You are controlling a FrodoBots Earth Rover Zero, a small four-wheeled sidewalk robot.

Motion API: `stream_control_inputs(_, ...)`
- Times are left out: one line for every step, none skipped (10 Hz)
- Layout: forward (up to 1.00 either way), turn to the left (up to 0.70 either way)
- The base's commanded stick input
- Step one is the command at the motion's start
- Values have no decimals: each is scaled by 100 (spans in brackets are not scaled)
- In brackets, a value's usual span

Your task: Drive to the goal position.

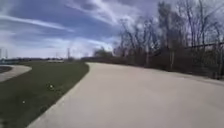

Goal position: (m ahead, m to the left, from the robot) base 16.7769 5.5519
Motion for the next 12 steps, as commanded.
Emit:
stream_control_inputs(100, 19)
stream_control_inputs(100, 3)
stream_control_inputs(100, 3)
stream_control_inputs(100, 3)
stream_control_inputs(100, 3)
stream_control_inputs(100, 3)
stream_control_inputs(100, 2)
stream_control_inputs(100, 1)
stream_control_inputs(100, 3)
stream_control_inputs(100, 2)
stream_control_inputs(100, 1)
stream_control_inputs(100, 1)
